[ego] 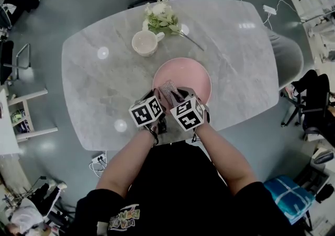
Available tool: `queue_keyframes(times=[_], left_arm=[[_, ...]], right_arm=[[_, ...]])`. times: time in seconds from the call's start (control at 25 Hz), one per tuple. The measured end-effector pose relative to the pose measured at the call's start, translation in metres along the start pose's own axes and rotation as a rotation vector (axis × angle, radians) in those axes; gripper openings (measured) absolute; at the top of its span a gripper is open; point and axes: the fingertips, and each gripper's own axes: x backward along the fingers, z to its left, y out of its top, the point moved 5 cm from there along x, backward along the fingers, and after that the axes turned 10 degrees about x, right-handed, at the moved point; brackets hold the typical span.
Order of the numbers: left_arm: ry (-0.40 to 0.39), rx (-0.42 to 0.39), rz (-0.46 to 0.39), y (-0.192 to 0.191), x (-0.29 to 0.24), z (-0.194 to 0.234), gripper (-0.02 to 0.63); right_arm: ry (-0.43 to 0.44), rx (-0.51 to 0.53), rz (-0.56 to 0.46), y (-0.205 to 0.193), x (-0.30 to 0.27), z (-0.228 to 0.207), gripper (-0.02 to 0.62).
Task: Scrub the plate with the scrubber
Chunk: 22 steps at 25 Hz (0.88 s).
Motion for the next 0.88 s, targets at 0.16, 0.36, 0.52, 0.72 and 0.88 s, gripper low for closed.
queue_keyframes(times=[0.16,0.36,0.52,0.72,0.88], left_arm=[[-0.003,0.002,0.000,-0.001,-0.001,0.000,0.026],[-0.005,0.007,0.001,-0.001,-0.001,0.000,0.026],[-0.007,0.006,0.004,-0.001,-0.002,-0.001,0.026],[-0.011,0.004,0.005,-0.001,-0.002,0.000,0.026],[-0.014,0.004,0.005,-0.001,-0.002,0.000,0.026]], right_arm=[[-0.041,0.061,0.041,-0.011,-0.003,-0.009,0.076],[-0.102,0.138,0.073,-0.020,0.000,-0.027,0.077],[-0.164,0.195,0.104,-0.027,0.005,-0.049,0.077],[-0.237,0.260,0.146,-0.035,0.009,-0.078,0.075],[-0.285,0.325,0.177,-0.036,0.010,-0.092,0.075]])
